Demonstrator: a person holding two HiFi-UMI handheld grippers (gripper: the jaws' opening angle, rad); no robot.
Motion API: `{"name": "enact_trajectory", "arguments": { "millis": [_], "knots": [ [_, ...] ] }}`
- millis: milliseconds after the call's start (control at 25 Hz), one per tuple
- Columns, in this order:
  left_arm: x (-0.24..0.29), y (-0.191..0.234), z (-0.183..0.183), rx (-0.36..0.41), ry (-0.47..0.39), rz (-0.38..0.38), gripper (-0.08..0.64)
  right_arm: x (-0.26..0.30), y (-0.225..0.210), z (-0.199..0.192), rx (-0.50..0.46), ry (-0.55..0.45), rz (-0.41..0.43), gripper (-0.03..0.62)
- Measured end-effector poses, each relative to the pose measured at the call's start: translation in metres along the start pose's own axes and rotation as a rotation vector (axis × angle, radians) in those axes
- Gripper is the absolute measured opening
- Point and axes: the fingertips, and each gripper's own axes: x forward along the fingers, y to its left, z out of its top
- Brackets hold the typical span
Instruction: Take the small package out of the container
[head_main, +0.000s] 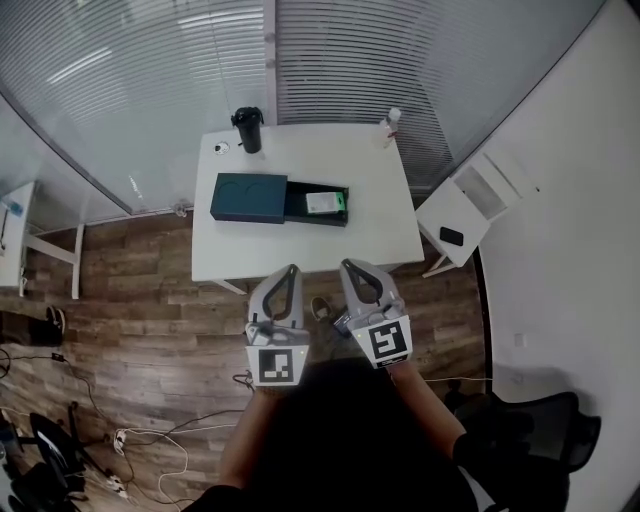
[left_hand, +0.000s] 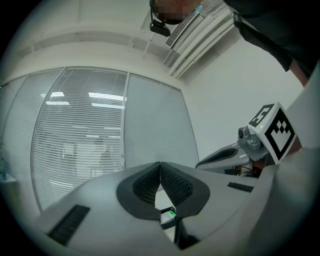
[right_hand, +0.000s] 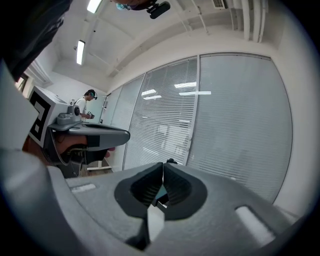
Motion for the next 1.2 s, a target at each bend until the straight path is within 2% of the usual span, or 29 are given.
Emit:
{"name": "enact_trajectory", "arguments": {
  "millis": [200,480,680,800,1200],
  "knots": [
    [0.032,0.000,-0.007,0.001,0.019,-0.007,-0.002,0.021,-0.029,-0.016,0.014,0.042,0.017,0.000],
    [0.078,0.012,-0.024,-0.065,0.085,0.039,-0.002,0.063,-0.072,-0.037,0.019,0.053,0.063,0.000],
    [0.111,0.012,-0.027,-0.007,0.075,0.054,-0.002,0.083,-0.101,-0.052,0.035,0.071,0.088,0.000],
    [0.129,0.012,-0.037,-0.009,0.113,0.069,-0.002,0.096,-0.121,-0.060,0.035,0.071,0.088,0.000],
    [0.191,0.007,-0.054,0.052,0.142,0.140,-0.002,0.127,-0.185,-0.101,0.076,0.102,0.133,0.000]
  ]
}}
